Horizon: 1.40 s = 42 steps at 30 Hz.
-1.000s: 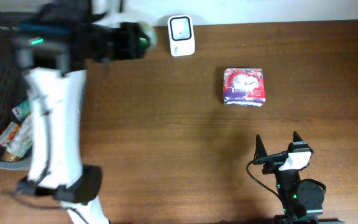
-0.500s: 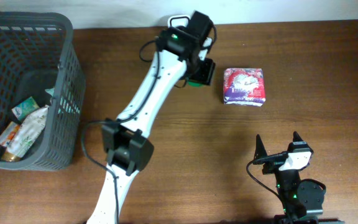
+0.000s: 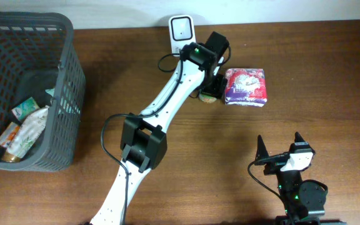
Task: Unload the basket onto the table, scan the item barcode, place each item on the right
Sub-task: 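Carry the jar past the scanner and set it left of the package, then return the left gripper into the basket toward the mint wipes pack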
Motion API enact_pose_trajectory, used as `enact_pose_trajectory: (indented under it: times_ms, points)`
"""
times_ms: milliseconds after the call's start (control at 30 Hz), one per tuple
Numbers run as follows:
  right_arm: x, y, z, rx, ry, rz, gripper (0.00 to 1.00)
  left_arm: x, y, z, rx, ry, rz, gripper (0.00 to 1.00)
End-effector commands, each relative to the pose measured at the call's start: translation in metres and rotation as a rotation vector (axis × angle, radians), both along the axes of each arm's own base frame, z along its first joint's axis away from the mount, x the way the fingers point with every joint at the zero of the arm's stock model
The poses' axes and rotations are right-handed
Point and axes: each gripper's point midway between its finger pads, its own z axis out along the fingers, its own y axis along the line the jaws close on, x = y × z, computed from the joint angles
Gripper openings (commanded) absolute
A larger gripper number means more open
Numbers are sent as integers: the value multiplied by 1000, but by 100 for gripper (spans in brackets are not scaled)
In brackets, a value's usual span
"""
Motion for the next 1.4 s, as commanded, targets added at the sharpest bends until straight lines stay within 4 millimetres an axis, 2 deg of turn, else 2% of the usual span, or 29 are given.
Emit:
enact_pose_trajectory:
  times_ms: [0,67,167,233,300,400,467,500,567,633,667,733,800,833,867,967,1033,1133,1200,1267,1367]
  points:
    - [0,0,-3,3,6,-1,99,2,-2,0,-2,-7,0,87]
    - [0,0,-3,3,6,-1,99,2,-3,5,-15,-12,-2,87]
    - [0,0,-3,3,6,-1,99,3,-9,24,-63,-29,-8,87]
    - [0,0,-3,3,6,-1,99,6,-9,56,-102,-75,-6,87]
    - [0,0,-3,3,6,-1,99,10,-5,98,-146,-141,1,87]
    - [0,0,-3,3,6,-1,99,12,19,182,-226,-284,36,87]
    - [0,0,-3,3,6,-1,99,11,51,230,-240,-380,88,87]
    - [0,0,-3,3,6,-1,99,10,67,245,-233,-416,118,87]
    - [0,0,-3,3,6,-1,99,6,123,283,-181,-504,223,88]
    - [0,0,-3,3,6,-1,99,0,162,301,-135,-542,299,87]
    - [0,0,-3,3,6,-1,99,-5,191,311,-98,-562,357,87]
    - [0,0,-3,3,6,-1,99,-8,238,334,-82,-622,450,99]
    - [0,0,-3,3,6,-1,99,-14,282,352,-70,-666,545,99]
    - [0,0,-3,3,6,-1,99,-16,298,356,-64,-678,580,99]
    - [0,0,-3,3,6,-1,99,-19,325,362,-49,-696,640,99]
    - [0,0,-3,3,6,-1,99,-27,384,368,-4,-716,775,99]
    - [0,0,-3,3,6,-1,98,-34,429,364,39,-709,880,99]
    - [0,0,-3,3,6,-1,99,-45,483,349,75,-652,1033,99]
    - [0,0,-3,3,6,-1,99,-49,508,329,68,-578,1096,100]
    - [0,0,-3,3,6,-1,99,-50,523,306,49,-492,1126,100]
    - [0,0,-3,3,6,-1,99,-38,529,264,1,-364,1052,100]
